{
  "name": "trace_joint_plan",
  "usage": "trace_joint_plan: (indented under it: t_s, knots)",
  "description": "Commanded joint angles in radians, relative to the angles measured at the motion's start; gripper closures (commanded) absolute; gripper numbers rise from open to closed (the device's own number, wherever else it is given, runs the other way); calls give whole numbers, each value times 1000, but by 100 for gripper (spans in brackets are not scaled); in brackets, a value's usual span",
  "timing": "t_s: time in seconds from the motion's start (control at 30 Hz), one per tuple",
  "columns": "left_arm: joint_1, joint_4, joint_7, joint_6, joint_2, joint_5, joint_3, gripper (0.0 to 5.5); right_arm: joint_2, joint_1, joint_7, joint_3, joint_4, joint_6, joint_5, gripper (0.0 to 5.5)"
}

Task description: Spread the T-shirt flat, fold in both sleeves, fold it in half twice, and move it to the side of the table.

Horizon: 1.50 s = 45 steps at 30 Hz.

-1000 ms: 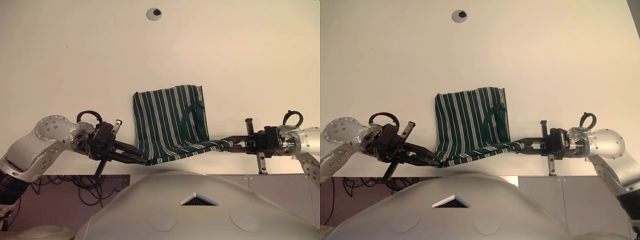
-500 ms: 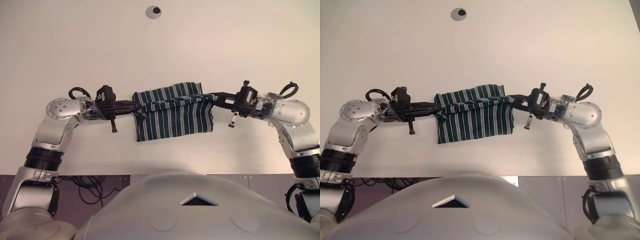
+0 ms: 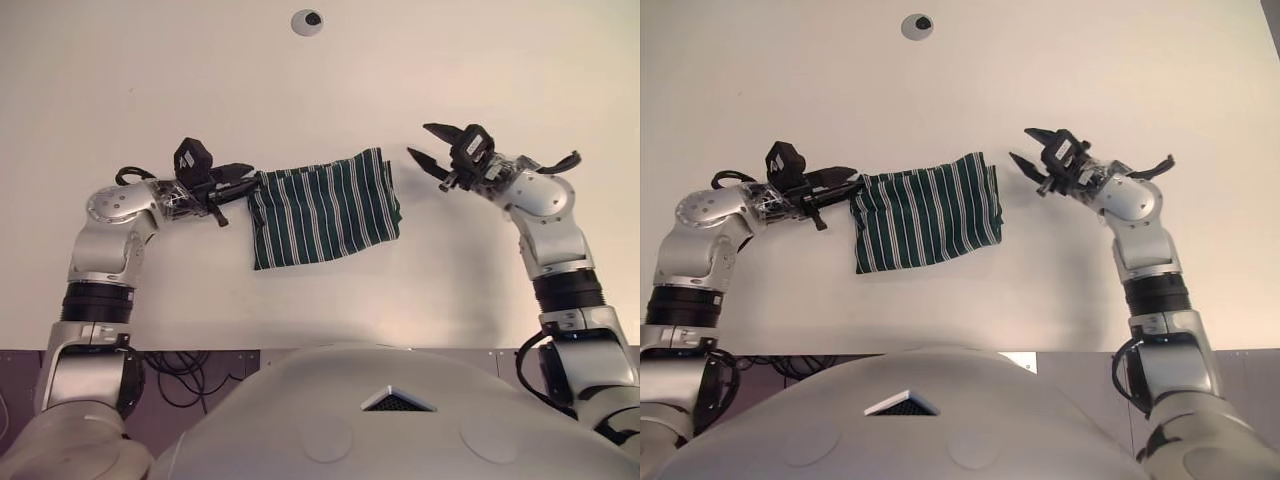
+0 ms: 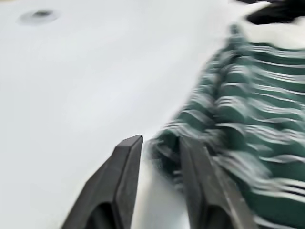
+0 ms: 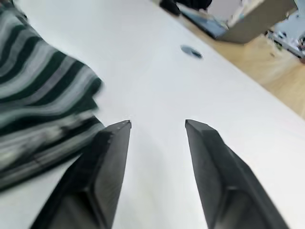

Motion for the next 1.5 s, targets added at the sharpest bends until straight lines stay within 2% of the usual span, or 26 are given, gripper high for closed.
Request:
trace_joint_plan:
  t_s: [0.03,0.1,0.17,0.23,0.3,0.37,0.47,0.63,0.7,0.73,0.87,1.0,1.07,1.2,1.3,1.5]
  knots:
    - [-11,41,124,64,-56,7,68,356,90,61,-8,95,-198,-4,3,268]
    - [-9,55,175,69,-96,-11,114,332,149,89,-31,187,-259,18,-48,248]
    - [-33,96,284,-4,-160,-6,183,326,188,89,-97,279,-199,63,-196,248]
    - [-56,94,395,-122,-249,-23,264,326,215,87,-175,315,-125,150,-301,248]
    - [-58,44,473,-261,-354,-42,316,326,212,94,-256,303,-57,285,-379,248]
    - [-43,5,495,-398,-454,-52,324,326,184,89,-319,228,26,366,-379,248]
    - [-30,58,505,-611,-555,11,291,326,117,61,-463,31,194,365,-313,248]
    - [-84,246,497,-793,-607,57,291,326,-9,42,-743,-364,453,236,-160,248]
    - [-104,304,498,-841,-612,58,301,326,-4,33,-819,-454,457,158,-112,248]
    - [-115,341,530,-882,-605,92,303,326,10,18,-843,-463,442,102,-110,248]
    - [-153,436,605,-971,-590,159,312,326,62,-21,-955,-383,302,-135,-238,248]
    - [-167,472,711,-943,-589,254,282,326,119,47,-1167,-228,-68,-294,-629,248]
    - [-170,485,763,-934,-597,299,265,326,162,84,-1193,-147,-104,-342,-704,248]
    - [-158,485,806,-1105,-606,387,222,326,290,78,-1117,-67,186,-518,-485,248]
    - [-119,539,774,-1304,-579,455,164,326,318,53,-982,-8,346,-707,-341,248]
    - [-144,649,819,-1442,-544,517,141,326,327,-14,-911,-34,512,-865,-285,248]
